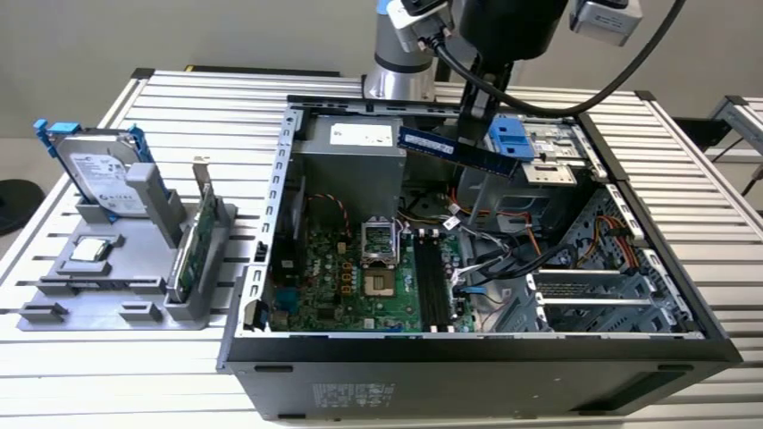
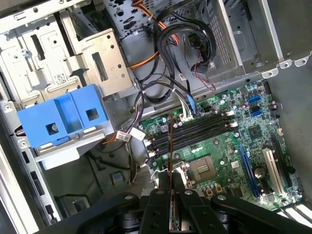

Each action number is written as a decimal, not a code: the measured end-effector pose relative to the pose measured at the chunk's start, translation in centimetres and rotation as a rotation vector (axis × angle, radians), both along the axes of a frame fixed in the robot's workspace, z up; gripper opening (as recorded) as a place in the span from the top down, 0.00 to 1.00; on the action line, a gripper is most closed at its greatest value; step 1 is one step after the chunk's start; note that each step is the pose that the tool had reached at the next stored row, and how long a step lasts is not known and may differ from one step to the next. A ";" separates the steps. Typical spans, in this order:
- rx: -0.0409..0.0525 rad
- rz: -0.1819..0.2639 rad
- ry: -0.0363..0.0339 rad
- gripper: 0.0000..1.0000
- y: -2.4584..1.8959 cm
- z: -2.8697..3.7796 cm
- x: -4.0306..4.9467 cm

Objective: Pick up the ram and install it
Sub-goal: 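Insert the ram into the slot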

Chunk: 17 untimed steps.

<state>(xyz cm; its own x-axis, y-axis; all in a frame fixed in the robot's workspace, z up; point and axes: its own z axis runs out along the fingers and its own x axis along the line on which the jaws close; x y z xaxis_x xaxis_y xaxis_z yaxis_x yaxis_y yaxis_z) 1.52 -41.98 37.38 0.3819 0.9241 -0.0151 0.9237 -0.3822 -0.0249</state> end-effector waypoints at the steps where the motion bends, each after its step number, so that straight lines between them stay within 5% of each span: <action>1: 0.0000 -0.006 0.0000 1.00 0.00 -0.01 0.00; 17: -0.0001 -0.061 0.0000 1.00 0.00 -0.11 0.00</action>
<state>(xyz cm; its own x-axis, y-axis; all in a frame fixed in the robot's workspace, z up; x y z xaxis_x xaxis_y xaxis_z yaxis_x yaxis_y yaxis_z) 1.52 -41.98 37.27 0.4372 0.8993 -0.0152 0.8989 -0.4374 -0.0249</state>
